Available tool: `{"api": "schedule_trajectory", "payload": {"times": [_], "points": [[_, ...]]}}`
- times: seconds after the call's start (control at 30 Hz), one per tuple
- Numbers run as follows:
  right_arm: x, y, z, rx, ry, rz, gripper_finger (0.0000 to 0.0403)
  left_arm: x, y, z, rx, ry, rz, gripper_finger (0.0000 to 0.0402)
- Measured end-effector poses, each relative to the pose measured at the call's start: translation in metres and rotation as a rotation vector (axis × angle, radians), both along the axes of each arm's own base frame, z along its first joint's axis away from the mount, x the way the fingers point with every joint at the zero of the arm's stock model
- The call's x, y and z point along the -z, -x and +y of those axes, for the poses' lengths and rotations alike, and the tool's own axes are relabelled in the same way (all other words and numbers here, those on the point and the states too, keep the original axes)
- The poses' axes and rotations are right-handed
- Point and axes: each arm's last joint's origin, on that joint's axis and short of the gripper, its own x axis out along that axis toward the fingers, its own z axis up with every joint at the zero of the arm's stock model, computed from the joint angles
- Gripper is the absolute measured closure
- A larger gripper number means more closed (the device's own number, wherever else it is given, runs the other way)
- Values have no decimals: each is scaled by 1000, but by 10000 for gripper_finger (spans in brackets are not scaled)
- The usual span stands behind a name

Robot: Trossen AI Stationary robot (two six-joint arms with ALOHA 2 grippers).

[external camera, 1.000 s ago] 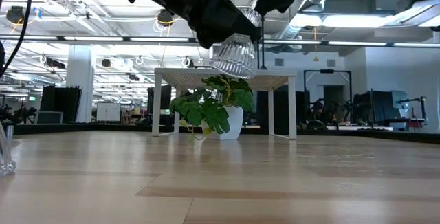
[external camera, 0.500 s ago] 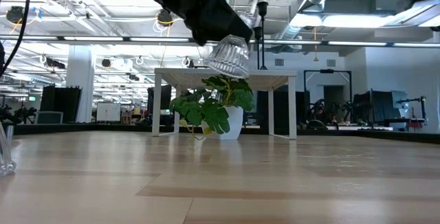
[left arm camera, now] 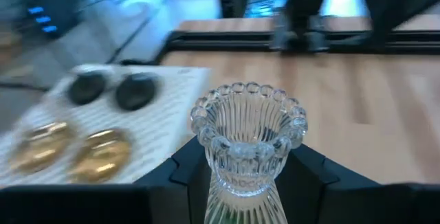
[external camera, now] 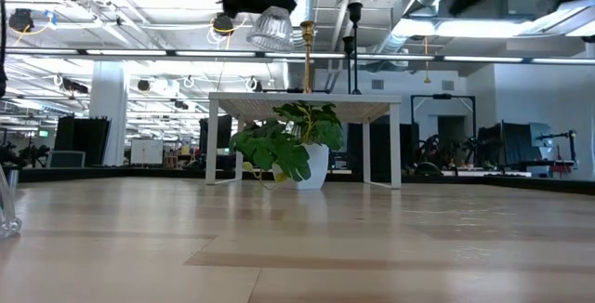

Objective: Pick & Place candle stick holders
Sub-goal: Put the right transparent candle holder on the shelf

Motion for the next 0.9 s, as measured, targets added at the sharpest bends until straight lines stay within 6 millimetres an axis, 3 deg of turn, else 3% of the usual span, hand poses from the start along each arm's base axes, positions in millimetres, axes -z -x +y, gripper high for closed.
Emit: {"api": "schedule_trajectory", "payload": {"times": [0.23,0.4,0.67,0.9], "points": [[66,25,2,110,-59,-128,401,-15,20,33,-160,-5,-60,271],[97,39,-1,188,-98,-205,402,-17,27,65,-293,-9,-71,271],[109,48,-4,250,-92,-236,402,-16,32,115,-370,54,-144,271],[109,48,-4,252,-91,-238,403,1,26,157,-410,114,-150,270]]}}
